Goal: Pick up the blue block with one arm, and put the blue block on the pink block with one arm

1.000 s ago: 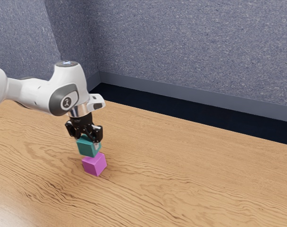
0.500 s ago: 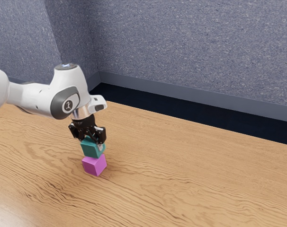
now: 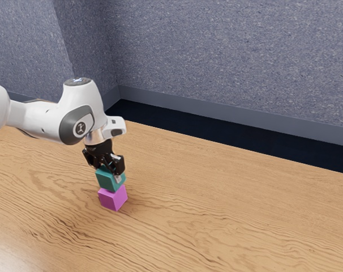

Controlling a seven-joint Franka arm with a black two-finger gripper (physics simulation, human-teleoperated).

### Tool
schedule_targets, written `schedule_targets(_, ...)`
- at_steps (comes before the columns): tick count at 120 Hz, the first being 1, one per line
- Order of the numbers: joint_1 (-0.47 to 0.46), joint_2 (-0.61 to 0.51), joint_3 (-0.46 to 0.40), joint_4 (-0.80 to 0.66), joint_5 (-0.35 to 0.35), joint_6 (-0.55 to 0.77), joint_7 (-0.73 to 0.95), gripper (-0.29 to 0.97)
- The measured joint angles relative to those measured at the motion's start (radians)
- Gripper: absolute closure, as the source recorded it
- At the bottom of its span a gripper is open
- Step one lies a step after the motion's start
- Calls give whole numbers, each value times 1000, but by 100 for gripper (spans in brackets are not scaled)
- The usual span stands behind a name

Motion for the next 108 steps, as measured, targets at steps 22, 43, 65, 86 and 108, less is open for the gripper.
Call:
schedule_targets(22,6,-4,3,-10,0,1,34,30)
schedule_targets(43,6,-20,3,-31,0,1,57,30)
schedule_targets(65,7,-20,3,-33,-2,2,68,30)
schedule_targets(86,9,-18,4,-33,-3,0,64,30)
schedule_targets(108,9,-16,5,-33,-3,-2,50,30)
